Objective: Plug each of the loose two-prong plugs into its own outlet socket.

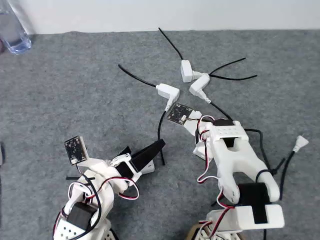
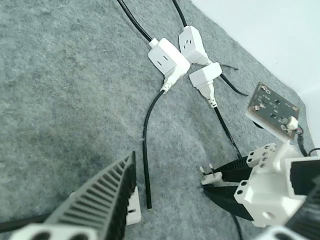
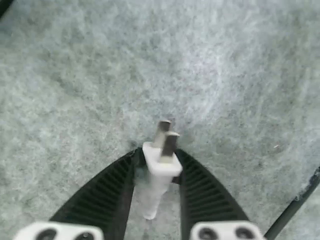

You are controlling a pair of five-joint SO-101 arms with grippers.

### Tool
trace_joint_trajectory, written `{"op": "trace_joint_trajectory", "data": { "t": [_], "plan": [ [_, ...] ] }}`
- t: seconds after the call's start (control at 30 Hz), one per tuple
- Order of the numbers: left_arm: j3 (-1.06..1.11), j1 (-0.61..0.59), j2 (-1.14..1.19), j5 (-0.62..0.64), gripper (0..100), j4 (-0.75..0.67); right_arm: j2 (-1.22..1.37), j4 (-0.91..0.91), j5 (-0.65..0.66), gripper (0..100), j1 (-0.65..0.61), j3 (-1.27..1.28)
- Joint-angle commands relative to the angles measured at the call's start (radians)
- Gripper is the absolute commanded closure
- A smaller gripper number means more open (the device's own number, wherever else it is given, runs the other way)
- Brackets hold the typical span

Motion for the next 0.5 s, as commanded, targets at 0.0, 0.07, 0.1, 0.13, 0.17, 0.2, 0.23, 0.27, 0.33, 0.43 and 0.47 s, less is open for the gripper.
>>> {"op": "trace_joint_trajectory", "data": {
  "t": [0.0, 0.07, 0.1, 0.13, 0.17, 0.2, 0.23, 0.27, 0.33, 0.43, 0.47],
  "plan": [
    [-0.008, -0.002, -0.006, -0.006, 52, 0.006, 0.005, 0.016, 0.038, 99.5, 0.012, -0.031],
    [-0.008, -0.002, -0.006, -0.006, 52, 0.006, 0.005, 0.018, 0.061, 98.8, 0.012, -0.028],
    [-0.008, -0.002, -0.006, -0.006, 52, 0.006, 0.005, 0.016, 0.063, 99.1, 0.012, -0.025],
    [-0.008, -0.002, -0.006, -0.006, 52, 0.006, 0.002, 0.016, 0.066, 98.9, 0.01, -0.023],
    [-0.008, -0.002, -0.006, -0.006, 52, 0.006, 0.001, 0.018, 0.066, 98.8, 0.007, -0.02],
    [-0.008, -0.002, -0.006, -0.006, 52, 0.006, -0.002, 0.025, 0.071, 98.8, 0.001, -0.02],
    [-0.008, -0.002, -0.006, -0.006, 52, 0.006, -0.004, 0.051, 0.098, 98.8, -0.007, -0.021],
    [-0.008, -0.002, -0.006, -0.006, 52, 0.006, -0.004, 0.091, 0.149, 98.8, -0.021, -0.026],
    [-0.008, -0.002, -0.006, -0.006, 52, 0.006, -0.004, 0.174, 0.239, 98.8, -0.044, -0.038],
    [-0.008, -0.002, -0.006, -0.006, 52, 0.006, -0.004, 0.282, 0.296, 98.8, -0.05, -0.091],
    [-0.008, -0.002, -0.006, -0.006, 52, 0.006, -0.004, 0.326, 0.322, 98.8, -0.048, -0.114]
  ]
}}
